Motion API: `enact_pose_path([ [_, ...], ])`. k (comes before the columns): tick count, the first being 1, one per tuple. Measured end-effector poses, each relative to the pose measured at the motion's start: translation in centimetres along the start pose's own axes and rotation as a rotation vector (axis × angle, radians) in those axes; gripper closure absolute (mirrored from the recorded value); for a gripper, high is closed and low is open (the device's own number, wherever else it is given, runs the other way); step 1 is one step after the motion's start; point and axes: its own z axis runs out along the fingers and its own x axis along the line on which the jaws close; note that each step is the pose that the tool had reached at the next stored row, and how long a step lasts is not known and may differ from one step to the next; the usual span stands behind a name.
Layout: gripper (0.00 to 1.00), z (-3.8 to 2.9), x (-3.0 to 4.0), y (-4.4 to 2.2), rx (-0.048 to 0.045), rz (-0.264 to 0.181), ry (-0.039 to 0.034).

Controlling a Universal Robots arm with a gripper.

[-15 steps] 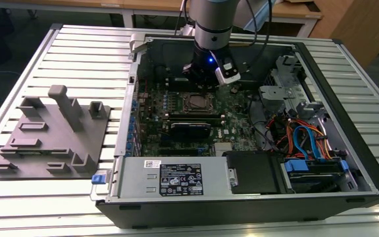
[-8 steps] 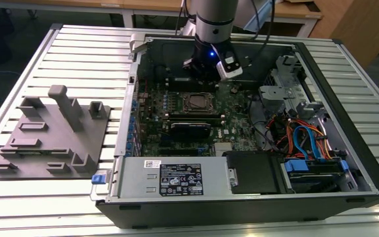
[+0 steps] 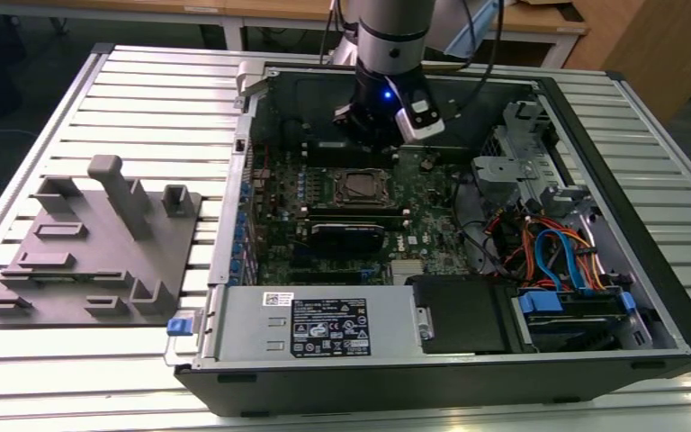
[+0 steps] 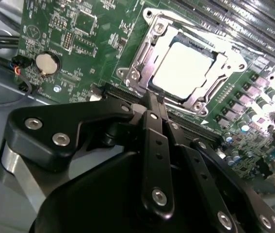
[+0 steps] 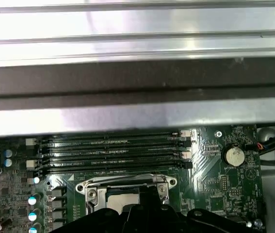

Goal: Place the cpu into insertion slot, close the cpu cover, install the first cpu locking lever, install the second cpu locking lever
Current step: 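Install the second cpu locking lever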

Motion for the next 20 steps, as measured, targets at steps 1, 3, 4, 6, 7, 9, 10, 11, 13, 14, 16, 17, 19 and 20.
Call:
enact_pose_path([
  [1, 0.9, -0.01, -0.01, -0.23, 0.0003, 0.0, 0.0],
  [3, 0.9, -0.01, -0.04, -0.59, 0.0008, 0.0, -0.0001],
  [4, 0.9, -0.01, -0.04, -0.64, 0.0008, 0.0, -0.0001],
  [6, 0.9, 0.0, -0.04, -0.64, 0.0008, 0.0, -0.0001],
  [7, 0.9, 0.0, -0.05, -0.67, 0.0009, 0.0, -0.0001],
  [9, 0.9, 0.0, -0.05, -0.69, 0.0009, 0.0, -0.0001],
  [10, 0.9, 0.0, -0.05, -0.69, 0.0009, 0.0, -0.0001],
  [11, 0.9, 0.0, -0.05, -0.69, 0.0009, 0.0, -0.0001],
  [13, 0.9, 0.01, -0.05, -0.7, 0.0008, 0.0, -0.0001],
  [14, 0.9, 0.01, -0.05, -0.7, 0.0009, 0.0, -0.0001],
  [16, 0.9, 0.01, -0.05, -0.72, 0.0008, 0.0, -0.0001],
  [17, 0.9, 0.01, -0.05, -0.75, 0.0009, 0.0, -0.0001],
  [19, 0.9, 0.0, -0.06, -0.88, 0.001, 0.0, 0.0],
  [20, 0.9, 0.0, -0.07, -0.98, 0.0008, 0.0, -0.0001],
])
